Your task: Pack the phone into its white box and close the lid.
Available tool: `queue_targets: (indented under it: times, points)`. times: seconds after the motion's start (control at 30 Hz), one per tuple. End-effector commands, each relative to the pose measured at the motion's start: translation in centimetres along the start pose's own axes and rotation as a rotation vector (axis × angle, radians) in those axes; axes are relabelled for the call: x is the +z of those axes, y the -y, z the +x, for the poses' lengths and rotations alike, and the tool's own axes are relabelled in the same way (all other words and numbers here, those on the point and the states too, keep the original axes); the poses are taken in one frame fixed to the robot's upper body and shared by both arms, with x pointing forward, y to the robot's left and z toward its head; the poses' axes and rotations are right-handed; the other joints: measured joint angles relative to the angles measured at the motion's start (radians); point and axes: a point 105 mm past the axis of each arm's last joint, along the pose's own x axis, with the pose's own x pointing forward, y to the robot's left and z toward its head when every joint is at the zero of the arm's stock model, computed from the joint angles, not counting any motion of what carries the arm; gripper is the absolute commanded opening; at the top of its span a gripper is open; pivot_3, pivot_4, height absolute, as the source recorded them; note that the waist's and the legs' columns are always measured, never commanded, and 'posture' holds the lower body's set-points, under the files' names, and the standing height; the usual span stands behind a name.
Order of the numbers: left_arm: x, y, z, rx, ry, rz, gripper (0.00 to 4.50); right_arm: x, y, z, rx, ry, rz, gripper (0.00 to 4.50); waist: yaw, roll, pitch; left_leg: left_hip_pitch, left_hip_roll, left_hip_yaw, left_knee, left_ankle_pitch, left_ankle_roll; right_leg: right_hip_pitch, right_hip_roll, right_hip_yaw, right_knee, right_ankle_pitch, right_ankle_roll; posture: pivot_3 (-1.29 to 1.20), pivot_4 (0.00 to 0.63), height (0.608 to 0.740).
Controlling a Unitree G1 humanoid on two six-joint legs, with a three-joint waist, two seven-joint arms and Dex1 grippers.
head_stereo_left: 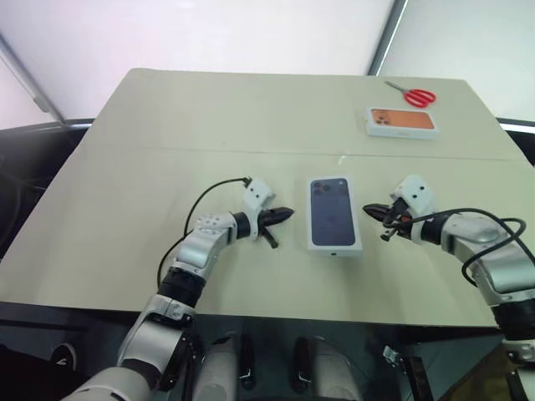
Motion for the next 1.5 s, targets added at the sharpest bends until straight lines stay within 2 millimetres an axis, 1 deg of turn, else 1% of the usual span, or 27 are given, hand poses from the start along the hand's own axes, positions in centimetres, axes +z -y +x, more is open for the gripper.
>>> queue_targets:
  times: [0.03, 0.1, 0.17, 0.27, 0.37, 0.47, 0.6, 0.7, 0.87, 1.03, 1.23, 1.33, 1.5]
  points:
    - [0.8, 1.0, 1.0, -0.043, 0.013, 0.032, 0.00, 1.8, 0.2, -0.7, -0.013, 0.057, -0.048, 0.04, 0.000, 0.000, 0.000, 0.000, 0.000, 0.000, 0.000, 0.000, 0.000, 0.000, 0.000, 0.000, 0.000, 0.000, 0.000, 0.00, 0.150, 0.738]
    - [0.6, 1.2, 1.8, -0.041, 0.000, 0.050, 0.00, 1.8, 0.0, -0.7, -0.005, 0.042, -0.082, 0.04, 0.001, 0.000, 0.000, 0.000, 0.000, 0.000, 0.000, 0.000, 0.000, 0.000, 0.000, 0.000, 0.000, 0.000, 0.000, 0.00, 0.150, 0.738]
    - [0.6, 1.9, 2.4, -0.074, -0.009, 0.068, 0.00, 1.8, -0.3, -0.8, 0.000, 0.032, -0.098, 0.04, 0.002, 0.000, 0.000, 0.000, 0.000, 0.000, 0.000, -0.001, 0.001, 0.000, 0.000, 0.000, 0.000, 0.000, 0.000, 0.00, 0.150, 0.738]
    - [1.0, 2.0, 2.6, -0.073, 0.006, 0.062, 0.00, 1.8, -1.2, -0.7, 0.031, 0.030, -0.106, 0.04, 0.002, 0.000, 0.000, 0.000, 0.000, 0.000, 0.000, -0.001, 0.002, 0.000, -0.001, 0.000, 0.000, 0.000, 0.000, 0.00, 0.150, 0.738]
    - [1.8, 1.7, 2.5, -0.056, 0.037, 0.066, 0.00, 1.1, -2.3, -0.6, 0.074, 0.006, -0.119, 0.04, 0.002, 0.000, 0.000, 0.000, 0.000, 0.000, 0.000, -0.001, 0.002, 0.001, -0.001, 0.000, 0.000, 0.000, 0.000, 0.00, 0.150, 0.738]
    - [2.6, 1.7, 2.5, -0.055, 0.069, 0.061, 0.00, 0.8, -2.1, -0.5, 0.056, -0.011, -0.134, 0.04, 0.000, 0.000, 0.000, 0.000, 0.000, 0.000, 0.001, -0.003, 0.005, 0.001, -0.001, 0.000, 0.000, 0.000, 0.000, 0.00, 0.150, 0.738]
    - [3.8, 2.1, 2.7, -0.061, 0.109, 0.065, 0.00, 1.3, -1.9, -0.3, 0.057, 0.006, -0.128, 0.04, 0.000, 0.000, 0.000, 0.000, 0.000, -0.001, 0.001, -0.003, 0.005, 0.001, -0.001, 0.000, 0.000, 0.000, 0.000, 0.00, 0.150, 0.738]
    - [4.2, 2.4, 2.8, -0.067, 0.126, 0.059, 0.00, 1.5, -1.8, -0.3, 0.053, 0.010, -0.137, 0.04, 0.000, 0.000, 0.000, 0.000, 0.000, 0.000, 0.001, -0.003, 0.005, 0.001, -0.001, 0.000, 0.000, 0.000, 0.000, 0.00, 0.150, 0.738]
    - [4.4, 2.6, 2.8, -0.071, 0.135, 0.061, 0.00, 1.5, -1.4, -0.4, 0.045, -0.003, -0.156, 0.04, 0.001, 0.000, 0.000, 0.000, 0.000, 0.000, 0.001, -0.002, 0.004, 0.001, -0.001, 0.000, 0.000, 0.000, 0.000, 0.00, 0.150, 0.738]
    - [3.4, 2.8, 2.9, -0.075, 0.093, 0.089, 0.00, 1.1, -1.5, -0.6, 0.056, -0.023, -0.169, 0.04, 0.001, 0.000, 0.000, 0.000, 0.000, 0.000, 0.001, -0.001, 0.002, 0.001, -0.001, 0.000, 0.000, 0.000, 0.000, 0.00, 0.150, 0.738]
    - [3.2, 2.7, 3.0, -0.067, 0.087, 0.078, 0.00, 0.7, -1.5, -0.7, 0.050, -0.034, -0.175, 0.04, 0.001, 0.000, 0.000, 0.000, 0.000, 0.000, 0.001, -0.001, 0.002, 0.001, -0.001, 0.000, 0.000, 0.000, 0.000, 0.00, 0.150, 0.738]
    - [3.0, 2.6, 3.0, -0.064, 0.082, 0.082, 0.00, 0.1, -1.3, -0.4, 0.036, -0.056, -0.177, 0.04, 0.001, 0.000, 0.000, 0.000, 0.000, 0.000, 0.001, -0.001, 0.001, 0.001, -0.001, 0.000, 0.000, 0.000, 0.000, 0.00, 0.150, 0.738]
    - [2.9, 2.3, 2.8, -0.052, 0.080, 0.065, 0.00, -0.2, -1.5, 0.1, 0.037, -0.072, -0.192, 0.04, 0.001, 0.000, 0.000, 0.000, 0.000, 0.000, 0.001, -0.001, 0.001, 0.001, -0.001, 0.000, 0.000, 0.000, 0.000, 0.00, 0.150, 0.738]
